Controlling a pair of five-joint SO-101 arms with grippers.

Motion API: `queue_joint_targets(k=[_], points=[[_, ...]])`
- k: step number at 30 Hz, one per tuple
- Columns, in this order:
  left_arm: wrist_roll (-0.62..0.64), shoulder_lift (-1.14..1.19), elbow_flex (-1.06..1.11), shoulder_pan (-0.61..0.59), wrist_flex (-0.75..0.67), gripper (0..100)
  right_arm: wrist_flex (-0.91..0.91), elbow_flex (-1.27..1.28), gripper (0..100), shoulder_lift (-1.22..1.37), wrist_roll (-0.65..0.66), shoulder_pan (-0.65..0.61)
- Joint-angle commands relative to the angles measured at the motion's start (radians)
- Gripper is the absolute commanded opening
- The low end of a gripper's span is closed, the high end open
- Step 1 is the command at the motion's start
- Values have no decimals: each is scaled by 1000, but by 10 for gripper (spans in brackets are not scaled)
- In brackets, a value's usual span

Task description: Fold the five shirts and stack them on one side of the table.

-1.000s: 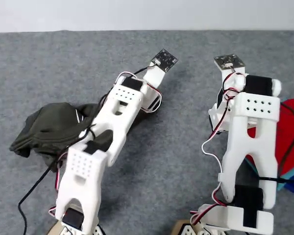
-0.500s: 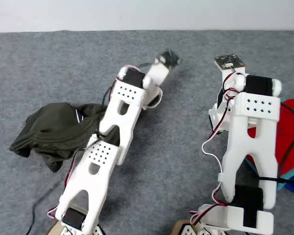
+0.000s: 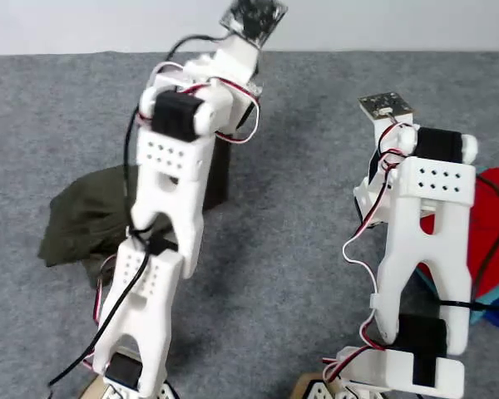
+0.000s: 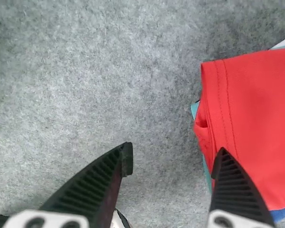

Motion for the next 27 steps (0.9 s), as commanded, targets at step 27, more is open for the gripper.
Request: queue_joint_targets(k=[27], points=[[-350,-1419,1290,-591,18,4,-65,-8,275,-35,11,-389]])
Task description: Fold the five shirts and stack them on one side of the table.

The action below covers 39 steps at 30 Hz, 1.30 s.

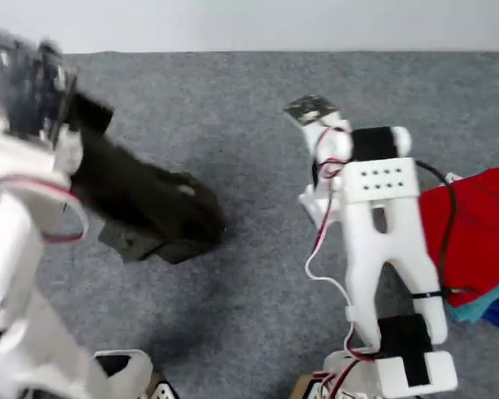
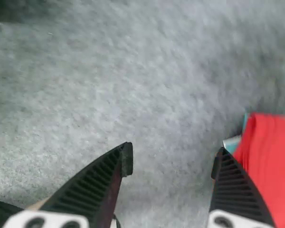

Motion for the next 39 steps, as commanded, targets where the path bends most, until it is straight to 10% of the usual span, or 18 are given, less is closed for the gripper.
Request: queue_joint_targets(k=[1,9,19,39], points=[[-120,-193,329,-163,17,4,-44,-8,275,-35,3,-90],[-226,-304,745,-474,-64,4,-33,-8,277,-4,9,-335],[-224,-308,1038,-522,-183,4,-50,-26,278,197,9,-642],[-222,-310,1127,-569,-230,4,-420,-38,219,473,8,-657]])
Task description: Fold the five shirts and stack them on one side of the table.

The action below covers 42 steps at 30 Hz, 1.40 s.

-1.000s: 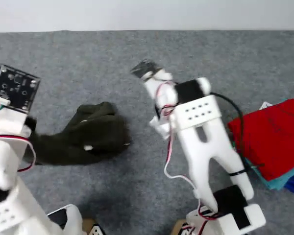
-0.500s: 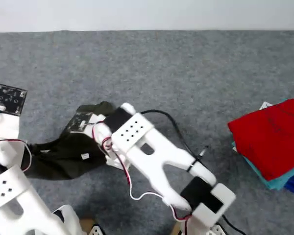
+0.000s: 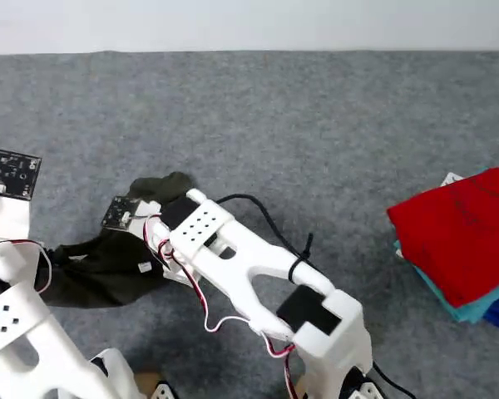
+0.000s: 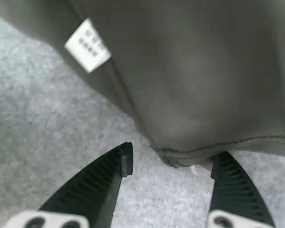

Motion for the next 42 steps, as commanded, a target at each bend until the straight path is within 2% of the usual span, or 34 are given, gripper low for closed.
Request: queue_joint_targets(k=[1,5,14,22,26,29,32,36,42], points=[[-9,-20,-5,-3,-18,4,-10,-55,177,-2,8,33],[-8,-20,-5,-3,-18,4,58,-169,9,-4,9,88],[-8,-20,54,2,-20,4,249,-399,10,1,11,154],[-5,-20,25,5,-26,4,429,-605,10,-4,11,220],[158,-15,-102,14,-26,4,483,-779,10,-12,9,292],[295,-12,-200,103,-26,5,479,-882,10,-54,11,340],[362,-12,-312,229,-38,5,479,-965,10,-104,11,378],[431,-15,-441,353,-173,5,479,-1071,10,-191,11,432],[457,-18,-593,416,-364,5,479,-1204,10,-346,11,516]])
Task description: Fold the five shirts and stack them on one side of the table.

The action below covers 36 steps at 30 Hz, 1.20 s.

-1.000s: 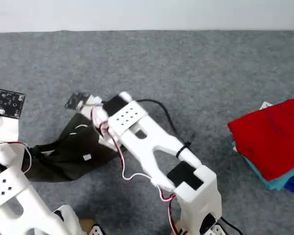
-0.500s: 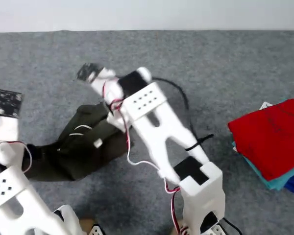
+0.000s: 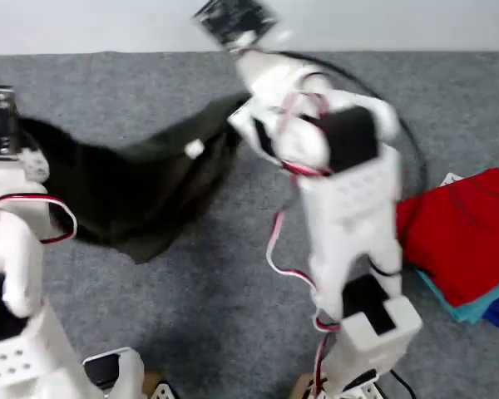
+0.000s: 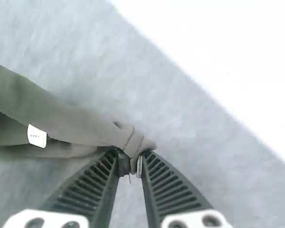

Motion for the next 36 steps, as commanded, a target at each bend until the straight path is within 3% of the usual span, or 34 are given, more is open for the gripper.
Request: queue_joint_targets(k=[1,10,18,24,30,33,36], points=[[15,-20,-111,26,-110,5,36,-107,10,-143,9,59],[9,-21,-374,23,-126,5,38,-132,9,-415,11,196],[-2,-21,-653,25,235,5,39,101,9,-684,43,312],[-144,-12,-691,25,410,5,39,523,9,-928,66,374],[-192,-9,-424,28,414,5,18,950,9,-1075,69,371],[-190,-9,-142,28,270,5,-48,1125,10,-1082,69,374],[-189,-9,117,29,40,5,-197,1307,10,-1079,66,371]])
